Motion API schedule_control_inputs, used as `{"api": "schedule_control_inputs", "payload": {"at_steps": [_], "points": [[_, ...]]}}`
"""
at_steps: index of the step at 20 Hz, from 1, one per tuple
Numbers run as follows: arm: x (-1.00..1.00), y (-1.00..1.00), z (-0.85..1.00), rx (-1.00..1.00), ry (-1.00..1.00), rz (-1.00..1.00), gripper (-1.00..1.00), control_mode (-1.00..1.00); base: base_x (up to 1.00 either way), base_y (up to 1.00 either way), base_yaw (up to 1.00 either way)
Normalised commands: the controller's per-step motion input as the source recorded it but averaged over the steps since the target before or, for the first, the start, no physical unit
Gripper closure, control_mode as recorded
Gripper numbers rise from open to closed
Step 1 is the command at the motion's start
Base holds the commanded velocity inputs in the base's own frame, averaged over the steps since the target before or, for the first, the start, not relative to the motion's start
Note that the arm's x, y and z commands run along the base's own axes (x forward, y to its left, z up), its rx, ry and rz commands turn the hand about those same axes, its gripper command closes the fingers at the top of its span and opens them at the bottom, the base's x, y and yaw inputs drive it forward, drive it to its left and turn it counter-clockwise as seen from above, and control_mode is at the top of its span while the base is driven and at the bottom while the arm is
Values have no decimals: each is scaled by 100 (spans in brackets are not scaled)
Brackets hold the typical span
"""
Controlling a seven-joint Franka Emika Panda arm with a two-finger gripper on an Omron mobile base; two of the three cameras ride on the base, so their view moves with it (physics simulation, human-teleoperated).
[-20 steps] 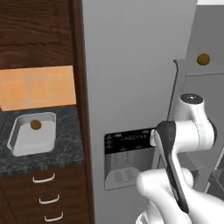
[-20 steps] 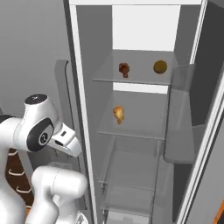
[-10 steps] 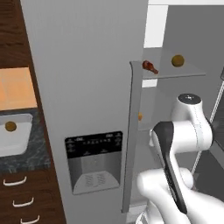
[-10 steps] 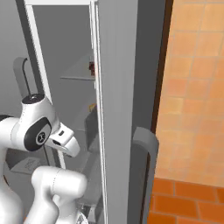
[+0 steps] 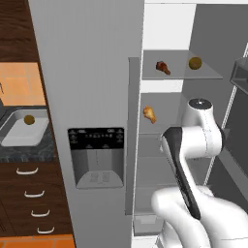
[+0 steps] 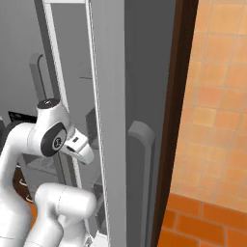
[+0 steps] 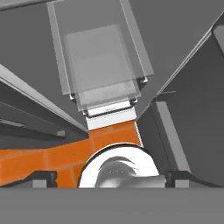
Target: Place one avocado and one chicken drumstick in each tupperware on the nearby counter, to pack two identical lunches.
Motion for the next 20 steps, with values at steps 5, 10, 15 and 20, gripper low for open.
{"api": "schedule_control_inputs", "payload": {"at_steps": [5,10,15,20], "points": [[91,-26,-1,0,0,36,-100,-100,0,0,0],[89,-2,0,0,0,11,-100,-100,0,0,0],[100,0,0,0,5,3,-100,-100,0,0,0],[100,-3,0,0,5,3,-100,-100,0,0,0]]}}
